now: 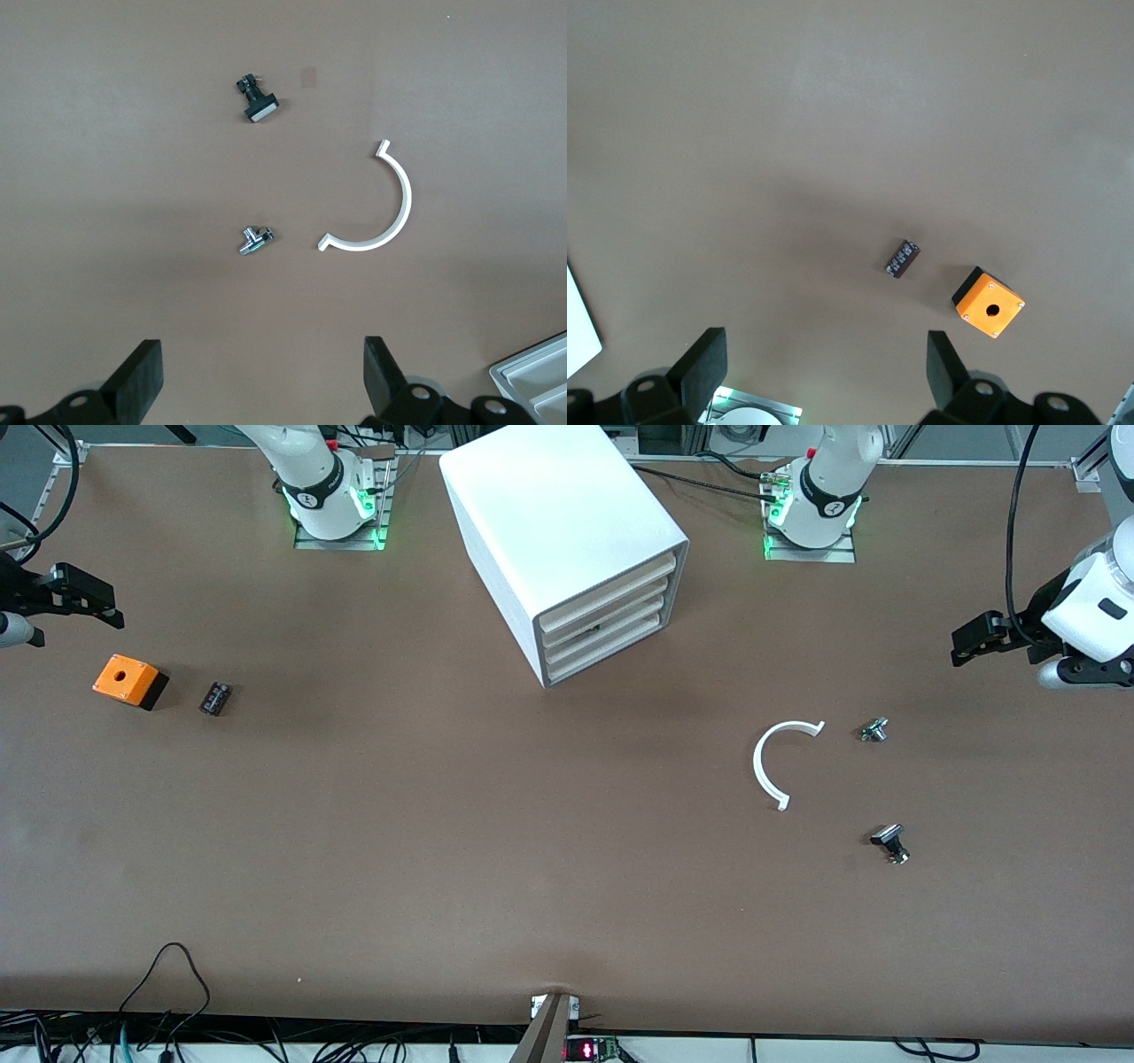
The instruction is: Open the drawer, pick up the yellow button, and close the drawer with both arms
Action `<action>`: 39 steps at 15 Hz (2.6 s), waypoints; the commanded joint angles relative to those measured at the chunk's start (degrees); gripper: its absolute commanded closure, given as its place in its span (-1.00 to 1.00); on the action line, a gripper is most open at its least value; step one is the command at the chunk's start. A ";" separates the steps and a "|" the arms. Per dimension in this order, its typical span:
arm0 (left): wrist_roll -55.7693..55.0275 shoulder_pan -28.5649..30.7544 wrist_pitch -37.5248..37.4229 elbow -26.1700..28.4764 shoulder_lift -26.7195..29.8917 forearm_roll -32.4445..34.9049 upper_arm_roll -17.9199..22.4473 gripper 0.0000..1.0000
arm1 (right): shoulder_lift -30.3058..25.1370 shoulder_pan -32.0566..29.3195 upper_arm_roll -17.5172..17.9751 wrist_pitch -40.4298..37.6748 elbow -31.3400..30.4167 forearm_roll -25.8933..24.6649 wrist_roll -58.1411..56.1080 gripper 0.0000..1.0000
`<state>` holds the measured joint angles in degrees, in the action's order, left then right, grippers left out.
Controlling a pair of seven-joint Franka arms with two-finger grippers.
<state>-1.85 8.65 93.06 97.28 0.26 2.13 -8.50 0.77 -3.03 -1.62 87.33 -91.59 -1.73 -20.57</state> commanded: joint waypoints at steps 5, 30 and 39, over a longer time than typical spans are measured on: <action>0.97 0.40 -1.74 -2.27 -0.79 0.94 -0.46 -1.00 | -0.59 -0.40 0.12 0.03 -0.69 0.33 -0.87 -1.00; 0.26 -1.62 -1.83 -2.09 -1.23 -0.20 -1.78 -1.00 | 3.54 -4.09 -1.11 7.06 1.06 0.94 -0.17 -1.00; 0.88 -3.90 -4.64 2.38 -7.38 -15.90 -1.78 -1.00 | 6.53 -1.99 0.21 7.06 1.15 0.85 -3.06 -1.00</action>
<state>-1.85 5.57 89.29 98.27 -5.79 -9.57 -10.57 6.79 -5.56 -1.38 94.56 -91.45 -1.52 -21.11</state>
